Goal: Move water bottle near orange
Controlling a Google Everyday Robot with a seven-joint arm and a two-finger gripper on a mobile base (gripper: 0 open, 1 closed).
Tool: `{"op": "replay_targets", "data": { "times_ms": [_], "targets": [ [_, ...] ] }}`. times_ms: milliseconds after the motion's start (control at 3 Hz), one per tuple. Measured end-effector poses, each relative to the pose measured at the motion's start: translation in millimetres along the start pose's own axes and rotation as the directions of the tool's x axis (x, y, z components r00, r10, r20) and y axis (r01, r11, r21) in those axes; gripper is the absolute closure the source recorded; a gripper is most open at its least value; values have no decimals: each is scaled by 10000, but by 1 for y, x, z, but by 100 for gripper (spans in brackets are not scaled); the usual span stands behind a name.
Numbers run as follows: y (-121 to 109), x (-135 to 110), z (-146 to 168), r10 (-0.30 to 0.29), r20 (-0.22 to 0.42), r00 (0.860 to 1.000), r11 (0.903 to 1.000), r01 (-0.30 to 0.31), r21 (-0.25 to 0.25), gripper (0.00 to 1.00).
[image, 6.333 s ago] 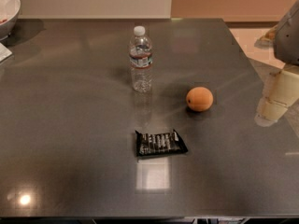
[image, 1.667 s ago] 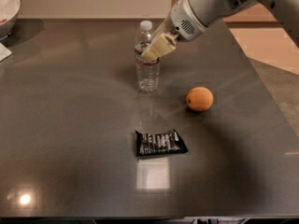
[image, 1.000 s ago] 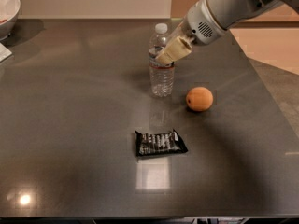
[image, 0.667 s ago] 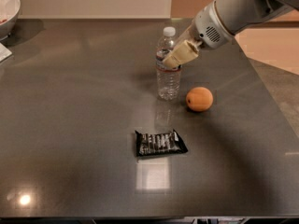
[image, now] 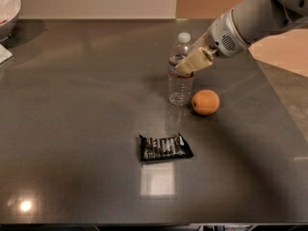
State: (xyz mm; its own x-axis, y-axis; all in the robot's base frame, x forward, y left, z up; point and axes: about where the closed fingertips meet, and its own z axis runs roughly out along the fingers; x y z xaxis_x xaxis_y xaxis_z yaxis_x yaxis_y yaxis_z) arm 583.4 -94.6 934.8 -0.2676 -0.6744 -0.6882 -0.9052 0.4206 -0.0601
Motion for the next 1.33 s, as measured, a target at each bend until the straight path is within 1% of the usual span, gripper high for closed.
{"op": "replay_targets", "data": {
  "times_ms": [667, 1000, 1333],
  "targets": [
    [2, -2, 3, -37, -13, 10000, 10000, 37, -62, 12],
    [3, -2, 4, -53, -18, 10000, 9999, 52, -91, 0],
    [3, -2, 4, -53, -19, 10000, 9999, 53, -92, 0]
  ]
}}
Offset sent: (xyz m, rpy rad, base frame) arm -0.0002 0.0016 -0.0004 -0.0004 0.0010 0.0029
